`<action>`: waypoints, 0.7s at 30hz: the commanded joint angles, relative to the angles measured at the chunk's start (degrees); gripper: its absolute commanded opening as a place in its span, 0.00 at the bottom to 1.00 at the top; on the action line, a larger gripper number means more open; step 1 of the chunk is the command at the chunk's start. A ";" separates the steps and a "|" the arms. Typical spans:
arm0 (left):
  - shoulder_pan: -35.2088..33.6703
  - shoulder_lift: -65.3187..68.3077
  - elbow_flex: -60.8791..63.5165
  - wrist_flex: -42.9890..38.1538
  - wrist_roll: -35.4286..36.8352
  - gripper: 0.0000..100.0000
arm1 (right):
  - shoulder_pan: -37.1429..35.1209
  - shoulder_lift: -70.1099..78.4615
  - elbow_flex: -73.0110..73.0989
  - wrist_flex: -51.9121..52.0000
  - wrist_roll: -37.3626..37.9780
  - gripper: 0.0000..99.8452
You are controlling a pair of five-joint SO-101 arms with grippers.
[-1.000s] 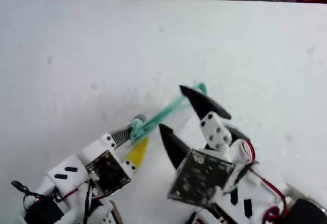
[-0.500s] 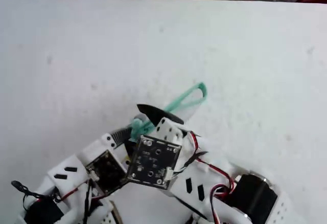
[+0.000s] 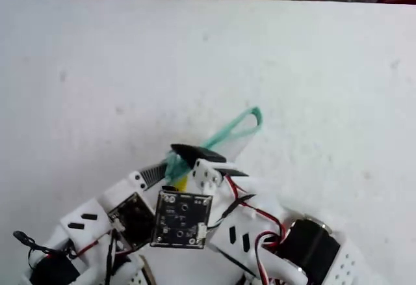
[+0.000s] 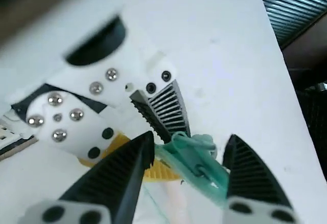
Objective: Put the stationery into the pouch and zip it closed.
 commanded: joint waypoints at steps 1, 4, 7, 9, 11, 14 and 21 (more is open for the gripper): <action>0.40 0.04 -1.23 0.09 0.62 0.02 | -0.40 0.48 0.26 -1.80 1.23 0.10; 0.40 0.04 -1.05 0.09 0.62 0.02 | -0.31 0.48 0.26 -3.38 1.14 0.07; 0.40 0.04 -0.97 0.09 0.62 0.02 | -0.31 0.66 0.18 -3.38 1.14 0.07; 0.40 0.04 -0.97 0.09 0.62 0.02 | -0.22 0.66 0.18 -3.38 1.32 0.06; 0.40 0.04 -0.97 0.09 0.62 0.02 | 1.45 0.31 0.18 -3.65 1.41 0.02; 0.40 0.04 -0.97 0.18 0.62 0.02 | 5.49 0.22 -0.53 -4.35 1.58 0.02; 0.40 0.04 -0.97 0.18 0.62 0.02 | 7.52 0.31 -8.62 -3.91 -1.67 0.02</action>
